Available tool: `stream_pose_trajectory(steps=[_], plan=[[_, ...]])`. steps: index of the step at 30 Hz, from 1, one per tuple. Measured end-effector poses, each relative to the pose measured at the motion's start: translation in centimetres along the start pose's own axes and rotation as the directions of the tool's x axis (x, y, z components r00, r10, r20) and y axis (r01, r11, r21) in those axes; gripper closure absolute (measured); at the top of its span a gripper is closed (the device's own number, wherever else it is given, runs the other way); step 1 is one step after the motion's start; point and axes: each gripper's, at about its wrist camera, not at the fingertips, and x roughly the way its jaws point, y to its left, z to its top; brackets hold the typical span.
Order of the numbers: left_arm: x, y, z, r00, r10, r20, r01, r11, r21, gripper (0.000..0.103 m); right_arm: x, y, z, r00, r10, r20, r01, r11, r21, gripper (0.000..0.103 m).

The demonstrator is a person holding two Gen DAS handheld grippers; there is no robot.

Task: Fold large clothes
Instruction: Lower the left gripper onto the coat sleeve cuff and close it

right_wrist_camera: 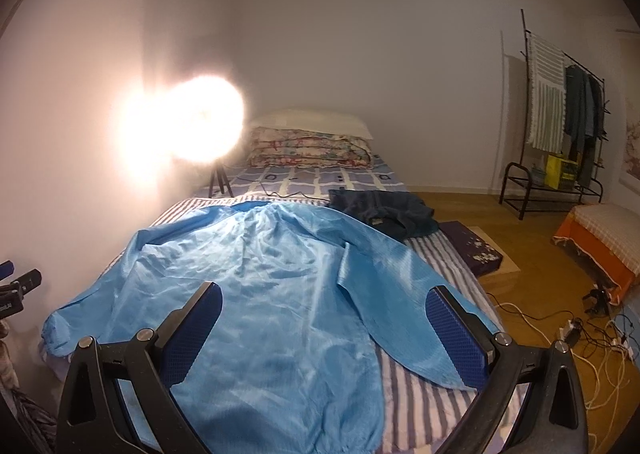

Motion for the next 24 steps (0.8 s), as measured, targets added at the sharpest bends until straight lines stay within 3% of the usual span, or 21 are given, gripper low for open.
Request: stream_pose_trajectory(steps=[6,10,12,16,18,20,24], plan=[[3.5,1.7,1.1,0.999,0.041,-0.027,-0.04,0.999,0.035,0.003,2.7,2.3,1.5,0.999,0.048,0.013,-0.048,0.998,-0.038,0.0],[6.1,3.3,2.1,0.998,0.046,-0.03,-0.045,0.998,0.054,0.005,4.6,3.6,2.5,0.994,0.08,0.077,-0.077,0.996,-0.05,0.0],[7.5,3.9,2.7,0.998,0.042,-0.046,-0.039,0.997,0.065,0.014,6.1,4.7,3.1,0.991,0.097,0.089,-0.091,0.993,-0.071,0.0],[10.3,5.3,3.7,0.997,0.007,-0.075,0.0,0.996,0.088,0.022,9.2,6.3,3.9,0.983,0.171,0.065,-0.165,0.982,-0.087,0.0],[11.6,6.4,3.4,0.993,0.007,-0.118,0.001,0.998,0.066,0.034,10.5,6.5,3.7,0.973,0.226,0.055,-0.221,0.972,-0.074,0.0],[12.5,7.5,2.5,0.987,-0.006,-0.162,0.012,0.999,0.038,0.04,11.7,6.5,3.0,0.965,0.261,0.004,-0.261,0.963,-0.063,0.0],[14.2,8.8,-0.9,0.963,-0.028,-0.268,0.028,1.0,-0.004,0.04,13.2,6.5,2.2,0.946,0.312,-0.084,-0.318,0.946,-0.069,0.002]])
